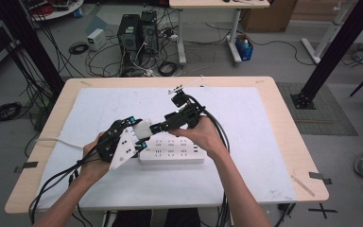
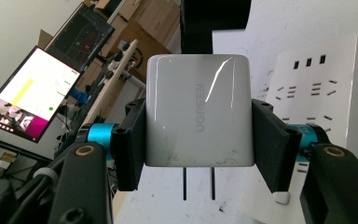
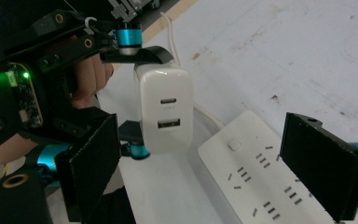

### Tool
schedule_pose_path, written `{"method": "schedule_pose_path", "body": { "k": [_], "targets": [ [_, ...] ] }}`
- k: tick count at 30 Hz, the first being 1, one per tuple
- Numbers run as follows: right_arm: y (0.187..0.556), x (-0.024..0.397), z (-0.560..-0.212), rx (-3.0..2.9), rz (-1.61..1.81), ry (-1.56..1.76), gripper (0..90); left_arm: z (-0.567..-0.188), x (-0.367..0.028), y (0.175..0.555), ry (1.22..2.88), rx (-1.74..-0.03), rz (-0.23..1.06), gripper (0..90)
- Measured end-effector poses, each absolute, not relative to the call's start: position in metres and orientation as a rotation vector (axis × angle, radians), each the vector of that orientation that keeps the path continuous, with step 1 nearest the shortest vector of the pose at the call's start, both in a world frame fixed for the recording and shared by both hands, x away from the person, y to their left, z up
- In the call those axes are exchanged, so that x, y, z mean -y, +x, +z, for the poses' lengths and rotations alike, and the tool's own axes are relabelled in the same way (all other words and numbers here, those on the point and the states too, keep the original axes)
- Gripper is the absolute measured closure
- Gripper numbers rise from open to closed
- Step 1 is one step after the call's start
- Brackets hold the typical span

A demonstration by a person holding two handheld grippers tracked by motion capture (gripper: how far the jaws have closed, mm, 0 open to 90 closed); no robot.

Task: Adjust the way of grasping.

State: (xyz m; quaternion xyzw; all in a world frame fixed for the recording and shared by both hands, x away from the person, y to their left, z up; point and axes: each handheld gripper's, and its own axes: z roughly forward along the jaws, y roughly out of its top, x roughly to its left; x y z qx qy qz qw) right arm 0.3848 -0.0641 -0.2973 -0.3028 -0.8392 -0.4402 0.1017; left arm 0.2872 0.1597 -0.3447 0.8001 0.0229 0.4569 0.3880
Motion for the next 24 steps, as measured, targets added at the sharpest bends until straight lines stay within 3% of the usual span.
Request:
{"method": "schedule_pose_path", "body": {
  "k": [13, 20, 24],
  "targets": [
    [0.383, 0.047, -0.315, 2.405, -1.326, -0.833, 17.4, -0.345, -0.159, 0.285, 2.027, -0.041, 1.156, 42.5],
    [0.384, 0.044, -0.319, 2.361, -1.362, -0.812, 32.0, -0.345, -0.159, 0.285, 2.031, -0.032, 1.158, 42.5],
    [0.384, 0.043, -0.32, 2.371, -1.36, -0.808, 35.3, -0.346, -0.158, 0.284, 2.025, -0.027, 1.157, 42.5]
  ]
}}
